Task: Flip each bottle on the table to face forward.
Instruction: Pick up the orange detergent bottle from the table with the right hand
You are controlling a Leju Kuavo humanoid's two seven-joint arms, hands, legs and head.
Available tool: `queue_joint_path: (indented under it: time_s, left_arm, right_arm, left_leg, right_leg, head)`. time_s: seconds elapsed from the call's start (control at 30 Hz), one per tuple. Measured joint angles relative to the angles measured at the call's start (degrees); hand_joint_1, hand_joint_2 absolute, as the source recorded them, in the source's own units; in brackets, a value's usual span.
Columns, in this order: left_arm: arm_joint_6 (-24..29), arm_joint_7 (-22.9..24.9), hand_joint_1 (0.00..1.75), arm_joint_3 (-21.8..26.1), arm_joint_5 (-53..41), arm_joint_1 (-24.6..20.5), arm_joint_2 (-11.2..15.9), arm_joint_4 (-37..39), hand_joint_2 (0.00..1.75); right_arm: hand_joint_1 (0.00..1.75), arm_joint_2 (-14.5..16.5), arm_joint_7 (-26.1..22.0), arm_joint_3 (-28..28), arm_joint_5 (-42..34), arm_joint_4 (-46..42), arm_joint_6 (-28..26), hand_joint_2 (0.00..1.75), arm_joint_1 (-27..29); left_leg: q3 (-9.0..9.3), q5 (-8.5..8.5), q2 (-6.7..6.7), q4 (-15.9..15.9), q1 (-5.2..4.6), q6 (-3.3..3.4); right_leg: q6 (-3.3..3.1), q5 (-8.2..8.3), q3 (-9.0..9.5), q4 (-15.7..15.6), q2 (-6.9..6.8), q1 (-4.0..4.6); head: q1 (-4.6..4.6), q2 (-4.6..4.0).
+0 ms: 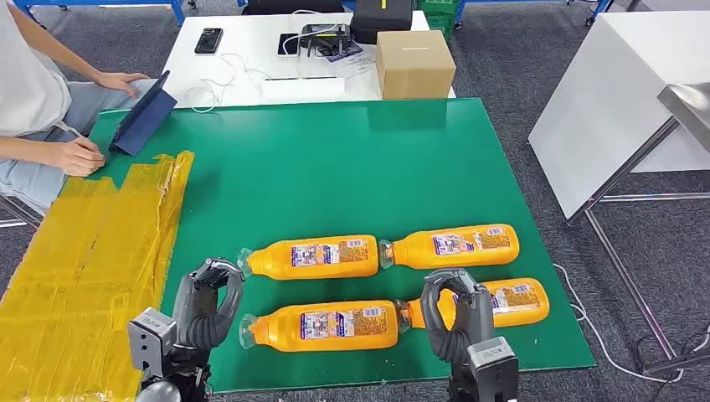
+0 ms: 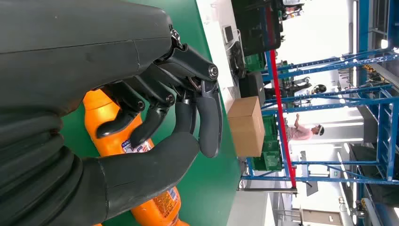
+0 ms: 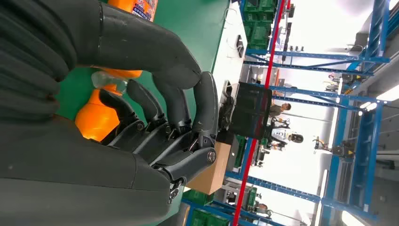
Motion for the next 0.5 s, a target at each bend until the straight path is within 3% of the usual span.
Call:
queue_joint_path:
  time_s: [0.17, 0.2, 0.3, 0.37, 0.4, 0.43, 0.5]
  left_arm:
    - [4.15, -4.07, 1.75, -0.10, -1.66, -0.47, 0.01, -0.08, 1.75]
    - [5.94, -5.27, 1.53, -0.25, -2.08, -1.08, 0.02, -0.14, 1.75]
    - [8.65, -5.45, 0.63, -0.81, -2.09, -3.31, 0.09, -0.30, 1.75]
    - [9.21, -5.14, 0.54, -0.94, -1.84, -4.02, 0.20, -0.33, 1.75]
    - [9.36, -5.03, 0.41, -0.95, -1.67, -4.22, 0.29, -0.33, 1.75]
    - [9.42, -4.97, 0.27, -0.95, -1.52, -4.38, 0.39, -0.33, 1.75]
    - [9.54, -4.94, 0.00, -0.94, -1.33, -4.70, 0.58, -0.33, 1.75]
  right_arm:
    - [1.73, 0.19, -3.65, 0.38, -0.66, 0.70, 1.63, 1.75, -2.04]
    - [1.68, 0.48, -4.79, 0.74, -0.85, 1.55, 1.98, 1.75, -4.05]
    - [1.49, 1.50, -4.16, 1.79, 0.27, 5.43, 0.69, 1.75, -10.72]
    - [1.47, 1.68, -3.46, 2.02, 1.23, 8.08, -0.29, 1.75, -13.52]
    - [1.37, 1.70, -3.41, 2.04, 1.44, 9.25, -0.55, 1.75, -14.56]
    - [1.11, 1.70, -3.41, 2.03, 1.57, 10.19, -0.73, 1.75, -15.39]
    - [0.39, 1.71, -3.41, 2.04, 1.72, 11.62, -0.87, 1.75, -16.51]
  left_leg:
    - [-0.08, 0.01, 0.05, -0.01, 0.00, 0.00]
    - [-0.06, 0.02, 0.11, -0.01, 0.00, 0.00]
    - [0.11, 0.06, 0.14, -0.01, 0.01, 0.01]
    - [0.13, 0.11, 0.03, 0.00, 0.02, 0.05]
    - [0.12, 0.13, 0.00, 0.00, 0.01, 0.07]
    - [0.11, 0.13, 0.00, 0.00, 0.01, 0.08]
    - [0.09, 0.13, 0.00, 0.01, 0.00, 0.09]
  right_leg:
    - [0.00, 0.03, -0.03, 0.02, 0.02, 0.01]
    - [-0.02, 0.05, -0.05, 0.02, 0.03, 0.01]
    - [-0.04, 0.07, 0.04, 0.01, 0.02, 0.02]
    - [-0.03, 0.07, 0.12, 0.01, -0.03, 0.02]
    - [-0.03, 0.07, 0.14, 0.02, -0.05, 0.02]
    - [-0.03, 0.07, 0.15, 0.02, -0.05, 0.02]
    - [-0.02, 0.06, 0.15, 0.02, -0.05, 0.01]
  head:
    - [0.01, 0.00]
    - [-0.01, 0.00]
    - [-0.01, 0.00]
    - [0.01, 0.00]
    - [0.00, 0.00]
    - [0.00, 0.00]
    - [0.00, 0.00]
